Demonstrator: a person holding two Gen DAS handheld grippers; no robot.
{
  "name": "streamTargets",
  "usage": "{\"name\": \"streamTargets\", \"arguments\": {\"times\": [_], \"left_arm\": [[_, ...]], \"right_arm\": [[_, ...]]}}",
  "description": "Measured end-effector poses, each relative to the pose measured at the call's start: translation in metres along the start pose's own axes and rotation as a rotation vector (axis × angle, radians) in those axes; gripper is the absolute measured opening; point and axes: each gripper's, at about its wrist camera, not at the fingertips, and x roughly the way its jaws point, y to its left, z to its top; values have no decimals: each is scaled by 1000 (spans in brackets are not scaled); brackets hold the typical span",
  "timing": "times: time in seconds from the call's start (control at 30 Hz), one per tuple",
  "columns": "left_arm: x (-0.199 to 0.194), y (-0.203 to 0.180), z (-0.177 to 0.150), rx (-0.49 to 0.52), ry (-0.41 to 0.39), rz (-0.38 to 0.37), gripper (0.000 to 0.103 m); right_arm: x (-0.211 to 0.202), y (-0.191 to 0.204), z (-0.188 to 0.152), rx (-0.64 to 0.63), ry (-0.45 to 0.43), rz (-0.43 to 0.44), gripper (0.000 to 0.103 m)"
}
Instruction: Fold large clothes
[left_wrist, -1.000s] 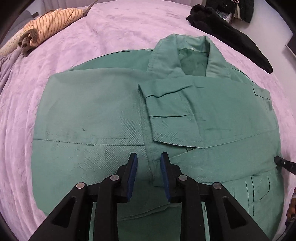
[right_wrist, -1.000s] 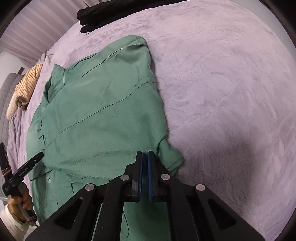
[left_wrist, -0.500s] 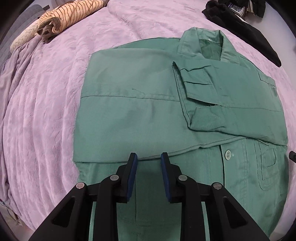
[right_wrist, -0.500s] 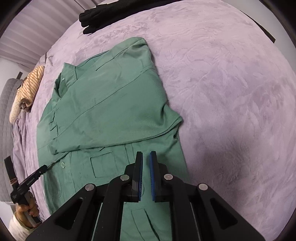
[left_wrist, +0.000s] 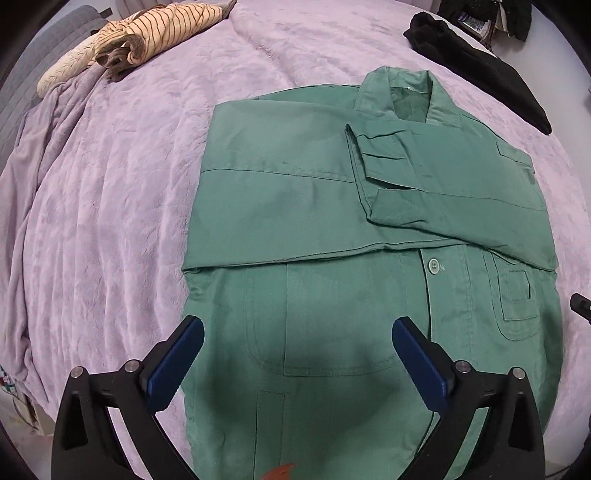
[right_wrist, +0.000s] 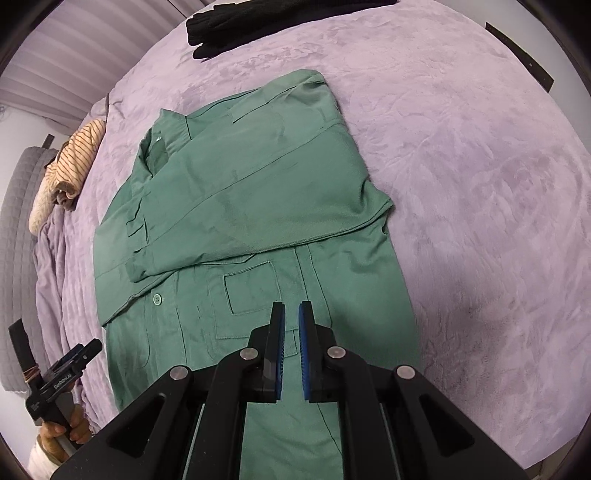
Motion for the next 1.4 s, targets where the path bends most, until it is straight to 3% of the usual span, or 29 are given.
{"name": "streamTargets", "arguments": {"times": [0.13,0.17,0.2,0.23,0.57,0.7,1.0,1.4], "left_arm": [[-8,0,-2,-14,13,12,102],[-11,1,-4,-16,17,12,102],[-14,1,-5,-18,20,13,102],[-17,2,-6,-20,19,11,102],[-40,1,-17,-16,23,20,102],[-47,0,-23,-13,26,17,102],[-57,1,-31,-10,26,20,102],[-61,-9,-33,-30,47,29,102]], "right_arm": [[-13,11,-3,-26,-21,-13,14],[-18,15,-3,-34,-29,-15,34],[-22,18,-3,-41,-40,-15,65],[-29,22,-4,-51,-56,-14,74],[-57,45,-14,-102,-80,1,80],[-64,58,-24,-158,-96,-23,102],[-68,65,-33,-162,-68,-7,103],[-57,44,-35,-111,2,50,103]]}}
